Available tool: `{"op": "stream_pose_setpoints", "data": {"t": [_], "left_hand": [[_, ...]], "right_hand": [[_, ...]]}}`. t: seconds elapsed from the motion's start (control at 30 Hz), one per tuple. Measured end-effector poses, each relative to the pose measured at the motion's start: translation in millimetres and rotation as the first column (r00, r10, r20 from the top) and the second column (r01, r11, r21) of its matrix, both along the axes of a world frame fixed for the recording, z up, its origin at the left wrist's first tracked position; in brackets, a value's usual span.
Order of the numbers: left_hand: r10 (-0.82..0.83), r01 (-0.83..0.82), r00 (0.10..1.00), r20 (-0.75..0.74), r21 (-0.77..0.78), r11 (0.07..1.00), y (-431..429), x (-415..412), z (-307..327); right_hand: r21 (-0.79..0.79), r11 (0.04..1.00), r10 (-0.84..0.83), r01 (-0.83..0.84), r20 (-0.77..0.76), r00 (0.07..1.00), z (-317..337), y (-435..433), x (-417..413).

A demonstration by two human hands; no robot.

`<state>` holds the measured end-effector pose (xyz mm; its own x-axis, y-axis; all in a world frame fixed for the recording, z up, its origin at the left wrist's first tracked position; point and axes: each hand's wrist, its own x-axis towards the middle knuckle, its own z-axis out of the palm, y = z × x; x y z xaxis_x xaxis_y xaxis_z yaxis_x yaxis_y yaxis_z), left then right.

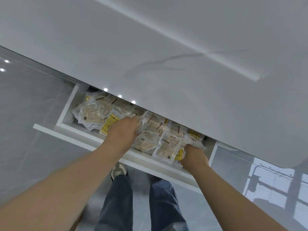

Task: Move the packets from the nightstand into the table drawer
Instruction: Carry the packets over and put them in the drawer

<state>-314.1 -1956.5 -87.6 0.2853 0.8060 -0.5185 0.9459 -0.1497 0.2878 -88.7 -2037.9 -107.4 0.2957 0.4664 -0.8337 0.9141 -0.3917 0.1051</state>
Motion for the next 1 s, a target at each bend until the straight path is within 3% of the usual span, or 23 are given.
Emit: {"op": "stream_pose_setpoints", "data": {"t": [0.23, 0.53, 0.73, 1.0], "left_hand": [[-0.154, 0.155, 0.988, 0.018, -0.138, 0.978, -18, 24, -4], [-0.165, 0.152, 0.983, -0.078, -0.149, 0.977, -31, 13, 21], [-0.157, 0.151, 0.987, -0.039, -0.122, 0.981, -33, 2, 90], [-0.283, 0.284, 0.959, -0.017, 0.042, 0.958, -26, 6, 244]], "right_hand": [[-0.003, 1.0, -0.017, 0.017, -0.036, 0.999, 3, -12, -1], [0.061, 0.998, -0.017, 0.022, -0.07, 0.997, 35, -15, -4], [0.183, 0.978, -0.08, 0.1, -0.114, 0.99, 111, -16, -7], [0.408, 0.902, -0.105, 0.139, -0.105, 0.989, 270, -35, -5]]}}
